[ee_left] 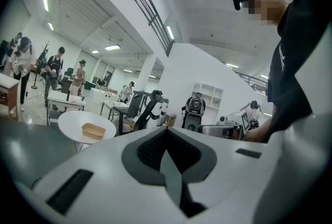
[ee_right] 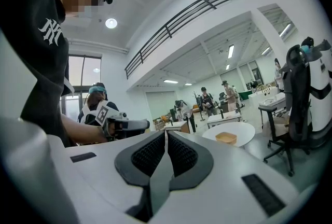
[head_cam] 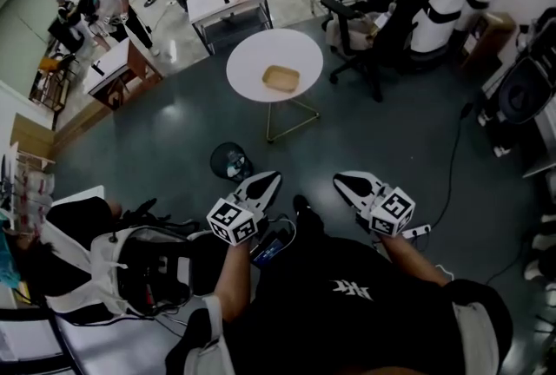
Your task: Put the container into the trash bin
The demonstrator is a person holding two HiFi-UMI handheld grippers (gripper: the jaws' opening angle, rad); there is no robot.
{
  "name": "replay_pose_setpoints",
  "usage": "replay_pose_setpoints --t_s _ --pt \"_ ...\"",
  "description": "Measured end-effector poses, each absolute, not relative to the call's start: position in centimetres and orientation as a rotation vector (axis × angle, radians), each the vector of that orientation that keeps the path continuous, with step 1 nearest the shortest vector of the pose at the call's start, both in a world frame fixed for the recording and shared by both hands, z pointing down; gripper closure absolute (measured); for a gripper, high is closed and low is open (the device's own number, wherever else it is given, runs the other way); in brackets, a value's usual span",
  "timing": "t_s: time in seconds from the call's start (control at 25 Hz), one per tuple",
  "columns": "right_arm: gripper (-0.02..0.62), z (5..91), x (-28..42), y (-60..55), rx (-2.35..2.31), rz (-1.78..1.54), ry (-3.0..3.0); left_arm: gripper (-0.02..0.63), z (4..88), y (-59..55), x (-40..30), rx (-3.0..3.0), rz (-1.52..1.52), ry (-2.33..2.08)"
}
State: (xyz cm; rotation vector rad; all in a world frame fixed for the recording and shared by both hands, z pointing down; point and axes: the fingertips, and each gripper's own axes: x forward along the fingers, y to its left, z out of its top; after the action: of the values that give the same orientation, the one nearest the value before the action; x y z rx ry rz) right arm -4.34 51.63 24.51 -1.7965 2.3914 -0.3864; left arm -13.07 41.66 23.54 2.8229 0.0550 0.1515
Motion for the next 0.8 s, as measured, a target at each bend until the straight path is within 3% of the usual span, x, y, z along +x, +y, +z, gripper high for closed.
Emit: replay_pose_setpoints --t_s 0.8 --pt "0.552 24.8 6.3 35.6 -1.821 -0.472 2.382 0.604 23.0 23.5 -3.0 2.827 0.200 0.037"
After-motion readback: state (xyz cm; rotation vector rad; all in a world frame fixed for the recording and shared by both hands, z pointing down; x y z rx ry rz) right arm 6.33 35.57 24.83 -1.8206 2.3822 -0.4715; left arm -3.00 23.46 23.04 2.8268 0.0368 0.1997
